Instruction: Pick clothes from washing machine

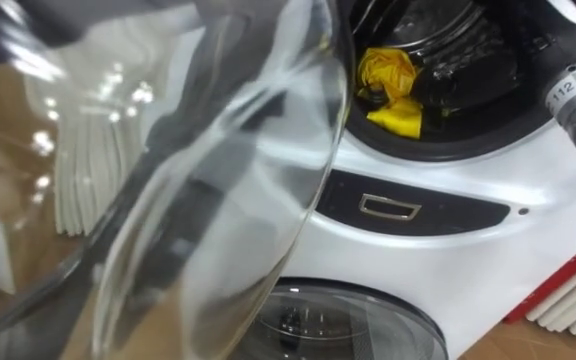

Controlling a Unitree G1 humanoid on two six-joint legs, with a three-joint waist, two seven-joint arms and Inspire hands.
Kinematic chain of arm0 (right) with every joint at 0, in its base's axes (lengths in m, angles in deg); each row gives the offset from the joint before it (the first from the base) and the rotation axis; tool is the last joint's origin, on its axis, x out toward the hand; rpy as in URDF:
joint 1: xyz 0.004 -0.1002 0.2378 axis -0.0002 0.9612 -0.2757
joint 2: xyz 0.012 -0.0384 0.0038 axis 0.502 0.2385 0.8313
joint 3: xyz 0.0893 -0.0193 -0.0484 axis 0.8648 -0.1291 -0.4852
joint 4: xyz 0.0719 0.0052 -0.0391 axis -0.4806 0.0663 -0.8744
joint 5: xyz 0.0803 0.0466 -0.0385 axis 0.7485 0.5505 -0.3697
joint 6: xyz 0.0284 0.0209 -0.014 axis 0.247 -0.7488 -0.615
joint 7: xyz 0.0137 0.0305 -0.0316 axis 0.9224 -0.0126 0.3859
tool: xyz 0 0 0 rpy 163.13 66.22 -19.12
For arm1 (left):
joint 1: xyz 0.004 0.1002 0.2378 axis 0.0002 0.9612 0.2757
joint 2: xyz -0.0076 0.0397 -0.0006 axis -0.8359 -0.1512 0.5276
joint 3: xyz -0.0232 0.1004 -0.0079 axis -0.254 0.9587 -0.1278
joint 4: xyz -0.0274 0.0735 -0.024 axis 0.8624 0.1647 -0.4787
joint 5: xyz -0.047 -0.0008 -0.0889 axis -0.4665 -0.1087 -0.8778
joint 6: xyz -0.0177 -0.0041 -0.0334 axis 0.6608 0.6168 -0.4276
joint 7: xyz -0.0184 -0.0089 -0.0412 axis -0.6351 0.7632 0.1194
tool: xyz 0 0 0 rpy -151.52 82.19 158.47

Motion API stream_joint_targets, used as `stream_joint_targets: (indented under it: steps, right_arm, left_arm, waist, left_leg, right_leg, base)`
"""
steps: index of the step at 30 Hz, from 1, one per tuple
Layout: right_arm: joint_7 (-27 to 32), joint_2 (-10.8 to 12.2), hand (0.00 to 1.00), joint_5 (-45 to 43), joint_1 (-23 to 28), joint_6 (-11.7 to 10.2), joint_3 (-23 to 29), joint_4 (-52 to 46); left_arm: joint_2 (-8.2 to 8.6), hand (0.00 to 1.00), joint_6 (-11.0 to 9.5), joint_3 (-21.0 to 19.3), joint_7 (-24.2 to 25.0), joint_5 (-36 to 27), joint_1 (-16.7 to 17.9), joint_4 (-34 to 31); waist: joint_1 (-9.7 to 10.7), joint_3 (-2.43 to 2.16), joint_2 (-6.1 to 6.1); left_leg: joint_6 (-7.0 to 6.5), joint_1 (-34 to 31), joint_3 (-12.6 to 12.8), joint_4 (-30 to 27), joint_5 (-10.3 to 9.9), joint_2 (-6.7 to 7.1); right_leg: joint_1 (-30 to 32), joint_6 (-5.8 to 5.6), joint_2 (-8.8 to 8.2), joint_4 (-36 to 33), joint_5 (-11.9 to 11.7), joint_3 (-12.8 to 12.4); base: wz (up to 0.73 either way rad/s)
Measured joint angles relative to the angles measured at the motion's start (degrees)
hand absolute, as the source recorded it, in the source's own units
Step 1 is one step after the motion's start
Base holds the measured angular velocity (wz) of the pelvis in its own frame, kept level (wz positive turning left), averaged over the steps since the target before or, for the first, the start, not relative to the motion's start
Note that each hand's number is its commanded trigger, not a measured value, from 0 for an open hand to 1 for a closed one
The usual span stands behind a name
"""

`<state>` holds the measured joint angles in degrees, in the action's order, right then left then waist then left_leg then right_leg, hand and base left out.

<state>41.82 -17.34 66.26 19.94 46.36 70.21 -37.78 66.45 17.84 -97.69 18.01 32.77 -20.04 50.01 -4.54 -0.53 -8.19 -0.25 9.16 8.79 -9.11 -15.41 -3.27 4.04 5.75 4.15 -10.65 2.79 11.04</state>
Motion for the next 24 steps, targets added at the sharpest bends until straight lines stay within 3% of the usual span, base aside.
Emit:
stream_joint_targets:
  steps: [4,14,24]
  right_arm:
    - [-0.94,-0.03,0.0,-0.8,-0.23,-0.45,-0.15,3.58]
    - [-4.04,0.04,0.0,-5.26,-1.72,0.24,-1.85,10.92]
    - [-5.07,0.27,0.0,-6.47,-6.6,0.18,-3.17,19.48]
  left_arm:
    - [-0.28,0.0,0.62,0.04,0.31,-0.01,-0.27,-0.51]
    - [-0.53,0.0,2.2,0.59,0.53,0.03,-0.73,-0.45]
    - [-0.77,0.0,2.17,0.62,0.19,0.01,-0.9,-0.41]
  waist:
    - [-0.94,0.26,-0.39]
    - [-3.86,0.73,0.23]
    - [-4.47,0.46,-0.14]
  left_leg:
    - [0.0,0.1,-0.46,0.38,-0.01,0.02]
    - [-0.05,0.24,-1.12,0.43,-0.04,0.05]
    - [-0.01,0.14,-1.74,-0.53,-0.01,-0.01]
  right_leg:
    - [-0.19,-0.01,-0.06,0.0,0.02,0.15]
    - [-0.6,-0.07,-0.15,0.06,0.35,0.55]
    - [-0.92,0.1,-0.37,0.04,0.59,1.67]
  base:
    - [0.02]
    - [0.02]
    - [0.03]
